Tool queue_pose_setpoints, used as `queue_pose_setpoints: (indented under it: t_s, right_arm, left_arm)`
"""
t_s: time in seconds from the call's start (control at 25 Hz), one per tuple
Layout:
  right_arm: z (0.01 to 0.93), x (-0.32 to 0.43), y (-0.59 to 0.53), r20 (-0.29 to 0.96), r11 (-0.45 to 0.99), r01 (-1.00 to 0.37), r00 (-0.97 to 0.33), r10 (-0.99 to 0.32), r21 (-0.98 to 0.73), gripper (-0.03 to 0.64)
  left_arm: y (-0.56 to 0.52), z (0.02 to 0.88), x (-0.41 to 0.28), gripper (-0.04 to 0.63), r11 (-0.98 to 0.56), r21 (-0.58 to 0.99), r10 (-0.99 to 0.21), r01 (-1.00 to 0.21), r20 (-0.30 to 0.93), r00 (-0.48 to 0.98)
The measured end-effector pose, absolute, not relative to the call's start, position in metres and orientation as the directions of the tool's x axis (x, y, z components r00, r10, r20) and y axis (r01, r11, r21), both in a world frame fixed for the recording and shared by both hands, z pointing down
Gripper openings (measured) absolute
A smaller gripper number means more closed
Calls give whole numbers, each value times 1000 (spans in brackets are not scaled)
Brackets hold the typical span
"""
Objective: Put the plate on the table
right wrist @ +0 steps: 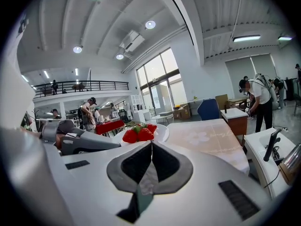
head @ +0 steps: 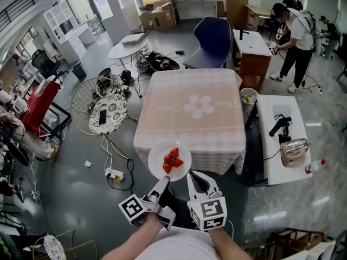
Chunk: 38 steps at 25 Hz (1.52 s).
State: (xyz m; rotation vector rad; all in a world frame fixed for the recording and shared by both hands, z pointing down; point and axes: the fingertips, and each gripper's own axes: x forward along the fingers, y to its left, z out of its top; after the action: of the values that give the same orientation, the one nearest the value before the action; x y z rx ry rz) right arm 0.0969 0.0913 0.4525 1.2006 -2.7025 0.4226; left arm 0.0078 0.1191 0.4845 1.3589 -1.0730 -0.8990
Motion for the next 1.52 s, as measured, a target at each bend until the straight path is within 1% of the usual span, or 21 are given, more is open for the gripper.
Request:
queue_pose_setpoints:
  t_s: [0.48, 1.16, 1.52]
  right_arm:
    - [455, 82, 39, 275, 605, -784, -617, -737, -138, 5]
    - [468, 8, -46, 348, 506, -857, -506, -789, -96, 5]
    - [467, -55, -72, 384, 505, -861, -489, -784, -64, 5]
  left_arm:
    - [59, 488, -8, 18, 22, 998, -935, -53, 39, 354]
    - [-46, 497, -83, 18, 39, 999, -880, 7, 31, 474]
    - [-73, 503, -140, 18, 50, 997, -874, 52, 18, 486]
